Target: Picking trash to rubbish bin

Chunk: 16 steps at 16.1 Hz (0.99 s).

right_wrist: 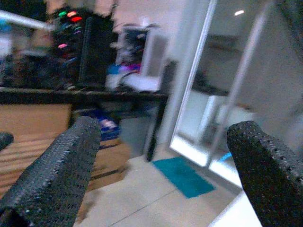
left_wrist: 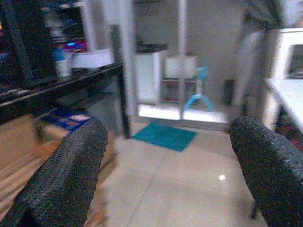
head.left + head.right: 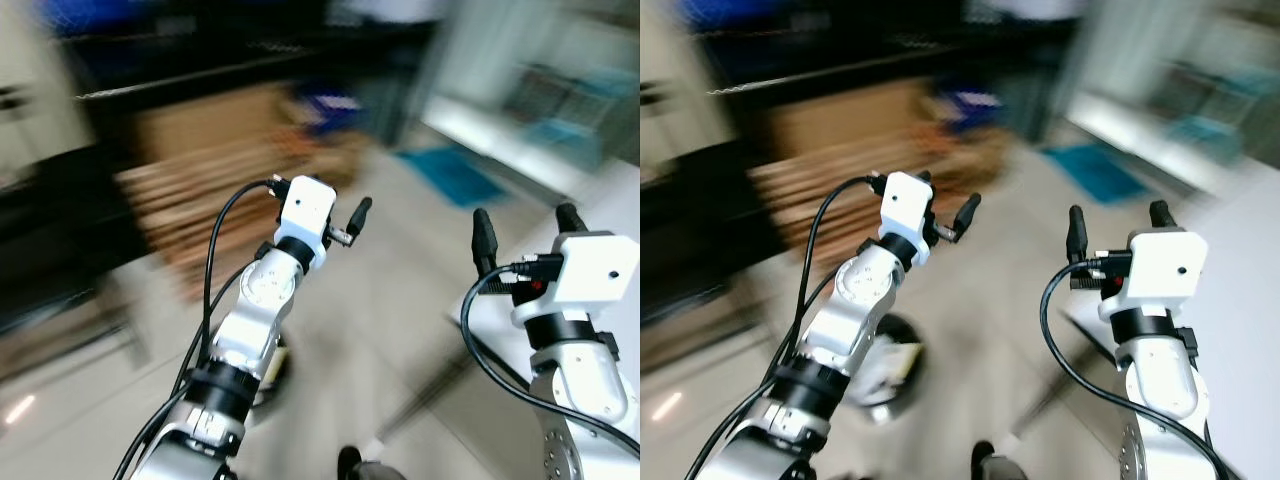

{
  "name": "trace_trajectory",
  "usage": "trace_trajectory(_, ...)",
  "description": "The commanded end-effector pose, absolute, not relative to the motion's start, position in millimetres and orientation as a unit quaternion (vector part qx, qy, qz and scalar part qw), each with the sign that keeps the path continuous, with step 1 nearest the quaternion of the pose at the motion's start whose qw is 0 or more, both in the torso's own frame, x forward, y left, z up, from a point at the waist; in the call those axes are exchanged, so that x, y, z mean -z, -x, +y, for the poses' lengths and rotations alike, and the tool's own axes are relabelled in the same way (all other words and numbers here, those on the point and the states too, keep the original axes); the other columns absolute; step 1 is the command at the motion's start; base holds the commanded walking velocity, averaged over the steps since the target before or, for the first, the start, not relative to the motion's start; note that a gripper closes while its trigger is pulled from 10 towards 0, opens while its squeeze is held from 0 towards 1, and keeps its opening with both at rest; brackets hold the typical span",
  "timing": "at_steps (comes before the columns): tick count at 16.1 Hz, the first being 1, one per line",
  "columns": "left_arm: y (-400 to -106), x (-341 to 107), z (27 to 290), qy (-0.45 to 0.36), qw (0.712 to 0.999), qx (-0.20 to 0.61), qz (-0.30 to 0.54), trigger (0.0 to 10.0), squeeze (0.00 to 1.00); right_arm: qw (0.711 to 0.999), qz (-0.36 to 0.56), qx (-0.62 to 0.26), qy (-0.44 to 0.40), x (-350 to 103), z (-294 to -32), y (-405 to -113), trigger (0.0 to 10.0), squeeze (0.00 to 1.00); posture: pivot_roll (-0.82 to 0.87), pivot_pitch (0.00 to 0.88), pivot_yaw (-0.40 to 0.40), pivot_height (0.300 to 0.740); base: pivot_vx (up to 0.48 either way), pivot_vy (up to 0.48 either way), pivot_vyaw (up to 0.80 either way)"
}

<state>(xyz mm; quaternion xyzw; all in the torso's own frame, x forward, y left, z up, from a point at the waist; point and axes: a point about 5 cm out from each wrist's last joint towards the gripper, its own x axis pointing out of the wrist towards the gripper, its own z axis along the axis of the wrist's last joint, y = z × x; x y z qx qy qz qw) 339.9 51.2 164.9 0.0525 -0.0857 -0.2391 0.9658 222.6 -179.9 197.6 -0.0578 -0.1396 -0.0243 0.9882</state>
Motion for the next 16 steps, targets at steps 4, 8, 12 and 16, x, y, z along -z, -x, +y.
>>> trace_trajectory(4, -341.5, -173.2, 36.1, -0.028, 0.961, 0.261, -0.092, 10.0, 0.00, 0.986, -0.144, 0.044, 0.066, -204.1, -186.0, -221.2, 10.0, 0.00, 0.05, 0.037, -0.050, 0.740, 0.000, 0.000, -0.79)
trace_trajectory(8, -345.1, -176.1, 29.1, -0.020, 0.957, 0.273, -0.091, 10.0, 0.00, 0.985, -0.147, 0.062, 0.060, -206.6, -187.8, -223.4, 10.0, 0.00, 0.04, 0.023, -0.045, 0.740, 0.000, 0.000, -0.78)
trace_trajectory(12, -344.7, -174.4, 29.0, -0.012, 0.958, 0.272, -0.085, 10.0, 0.00, 0.985, -0.142, 0.083, 0.049, -206.2, -190.2, -225.3, 10.0, 0.00, 0.05, 0.035, -0.046, 0.740, 0.000, 0.000, -0.77)
trace_trajectory(16, -345.6, -174.5, 27.6, -0.002, 0.957, 0.280, -0.078, 10.0, 0.00, 0.985, -0.135, 0.097, 0.045, -204.9, -191.6, -227.2, 10.0, 0.00, 0.05, 0.036, -0.041, 0.740, 0.000, 0.000, -0.76)
